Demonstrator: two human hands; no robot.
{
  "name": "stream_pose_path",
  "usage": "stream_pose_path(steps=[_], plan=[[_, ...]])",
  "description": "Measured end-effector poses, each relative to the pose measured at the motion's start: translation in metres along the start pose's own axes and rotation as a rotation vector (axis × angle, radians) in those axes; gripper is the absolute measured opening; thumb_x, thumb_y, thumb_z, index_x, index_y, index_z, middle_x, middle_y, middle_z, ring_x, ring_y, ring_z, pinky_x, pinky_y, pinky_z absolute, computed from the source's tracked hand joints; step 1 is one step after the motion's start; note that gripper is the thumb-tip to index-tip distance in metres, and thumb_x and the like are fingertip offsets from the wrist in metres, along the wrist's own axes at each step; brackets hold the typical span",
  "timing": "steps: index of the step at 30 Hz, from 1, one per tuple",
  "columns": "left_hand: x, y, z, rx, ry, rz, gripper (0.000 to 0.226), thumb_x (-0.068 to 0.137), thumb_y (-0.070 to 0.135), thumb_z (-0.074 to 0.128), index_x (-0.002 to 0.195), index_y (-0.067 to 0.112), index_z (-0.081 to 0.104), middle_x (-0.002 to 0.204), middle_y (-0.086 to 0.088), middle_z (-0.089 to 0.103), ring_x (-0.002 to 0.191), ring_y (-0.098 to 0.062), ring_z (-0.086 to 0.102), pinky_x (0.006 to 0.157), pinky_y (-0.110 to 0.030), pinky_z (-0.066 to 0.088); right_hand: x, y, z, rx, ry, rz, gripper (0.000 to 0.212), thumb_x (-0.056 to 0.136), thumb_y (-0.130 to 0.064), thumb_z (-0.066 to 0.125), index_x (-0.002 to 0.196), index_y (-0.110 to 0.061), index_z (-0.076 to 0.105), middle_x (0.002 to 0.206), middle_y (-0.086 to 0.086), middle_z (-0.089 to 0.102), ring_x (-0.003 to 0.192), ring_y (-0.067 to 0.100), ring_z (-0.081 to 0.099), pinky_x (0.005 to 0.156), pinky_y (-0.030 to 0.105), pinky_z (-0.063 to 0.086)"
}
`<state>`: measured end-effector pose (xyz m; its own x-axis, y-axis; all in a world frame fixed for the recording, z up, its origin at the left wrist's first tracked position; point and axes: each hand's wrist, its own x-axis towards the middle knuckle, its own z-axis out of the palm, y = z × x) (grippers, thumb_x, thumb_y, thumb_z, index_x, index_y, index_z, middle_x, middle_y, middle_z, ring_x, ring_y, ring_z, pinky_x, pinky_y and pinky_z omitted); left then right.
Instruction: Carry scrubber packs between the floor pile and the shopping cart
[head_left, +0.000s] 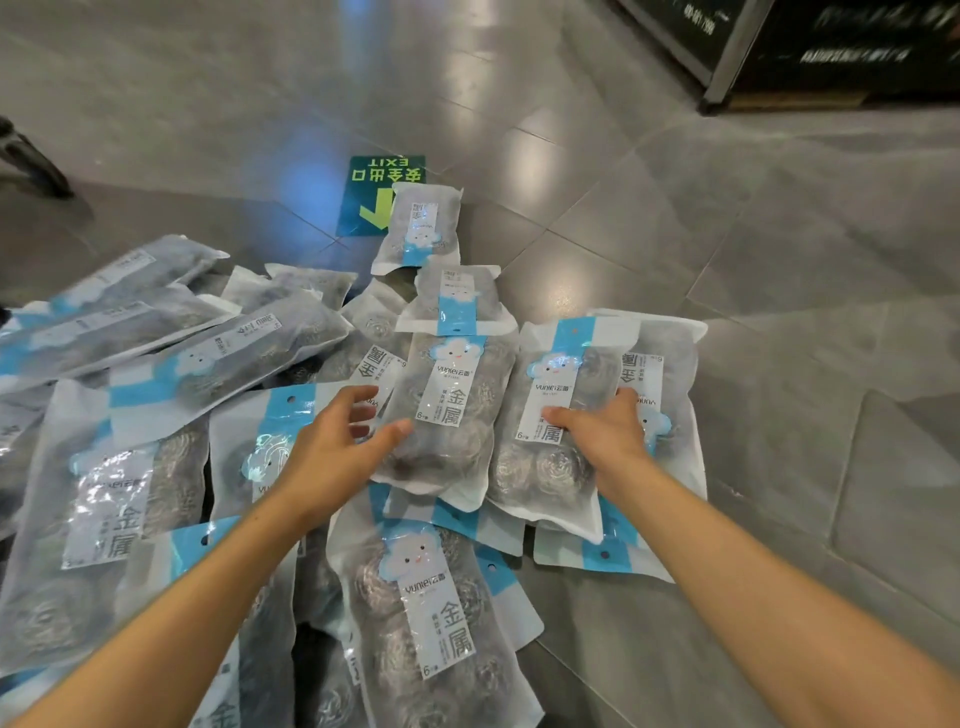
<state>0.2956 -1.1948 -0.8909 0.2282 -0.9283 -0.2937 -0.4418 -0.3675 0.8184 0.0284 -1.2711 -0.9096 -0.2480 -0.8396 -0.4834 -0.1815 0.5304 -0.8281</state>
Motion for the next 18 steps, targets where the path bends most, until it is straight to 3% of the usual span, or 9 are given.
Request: stream_pose_path(steps=[2,6,10,12,15,18], plan=[[0.006,0.002,0.000,0.003,-0.018,-0.001,0.062,0.089,0.048,0.074,0.143,0.030,0.048,0.135,0.002,0.059,0.119,-0.019,0.060,0.100,-0.043,0.053,0.000,0.000,-0.002,0.041,-0.008,-0.003,0.068,0.070,-0.015,0.091,0.118,-0.021,0.043,0.121,0.003,0.066,0.109,0.028,0.066,0.097,0.052,0.056],[0.024,0.016,0.006,0.001,0.002,-0.074,0.060,0.094,0.042,0.071,0.145,0.021,0.047,0.138,-0.004,0.058,0.116,-0.020,0.058,0.093,-0.036,0.049,0.000,0.001,-0.026,0.135,-0.031,-0.043,0.067,0.072,-0.010,0.090,0.126,-0.020,0.051,0.118,0.000,0.072,0.103,0.023,0.072,0.092,0.049,0.059],[0.043,0.038,0.025,-0.007,-0.001,-0.213,0.065,0.095,0.042,0.071,0.147,0.017,0.041,0.144,-0.011,0.055,0.113,-0.024,0.055,0.093,-0.040,0.044,-0.004,-0.001,-0.050,0.229,-0.106,-0.060,0.065,0.078,-0.002,0.085,0.133,-0.015,0.054,0.116,0.003,0.076,0.094,0.019,0.077,0.071,0.035,0.065],[0.049,0.048,0.037,-0.009,-0.012,-0.244,0.070,0.093,0.039,0.074,0.147,0.010,0.040,0.145,-0.012,0.053,0.114,-0.025,0.052,0.091,-0.040,0.042,-0.006,-0.001,-0.060,0.224,-0.133,-0.058,0.064,0.078,-0.001,0.083,0.134,-0.014,0.055,0.116,0.004,0.076,0.097,0.020,0.077,0.074,0.036,0.065],[0.058,0.054,0.048,-0.024,-0.027,-0.279,0.062,0.083,0.034,0.085,0.129,0.010,0.053,0.133,-0.010,0.060,0.109,-0.026,0.053,0.088,-0.039,0.042,-0.012,-0.001,-0.073,0.234,-0.155,-0.064,0.060,0.079,0.003,0.081,0.131,-0.014,0.057,0.114,0.004,0.077,0.101,0.024,0.076,0.087,0.047,0.063],[0.062,0.053,0.056,-0.079,-0.053,-0.339,0.050,0.074,0.032,0.092,0.102,0.013,0.055,0.103,-0.003,0.065,0.099,-0.025,0.057,0.093,-0.043,0.047,-0.015,0.004,-0.082,0.264,-0.159,-0.060,0.054,0.081,0.003,0.080,0.127,-0.015,0.058,0.112,0.005,0.078,0.100,0.025,0.077,0.089,0.050,0.062]])
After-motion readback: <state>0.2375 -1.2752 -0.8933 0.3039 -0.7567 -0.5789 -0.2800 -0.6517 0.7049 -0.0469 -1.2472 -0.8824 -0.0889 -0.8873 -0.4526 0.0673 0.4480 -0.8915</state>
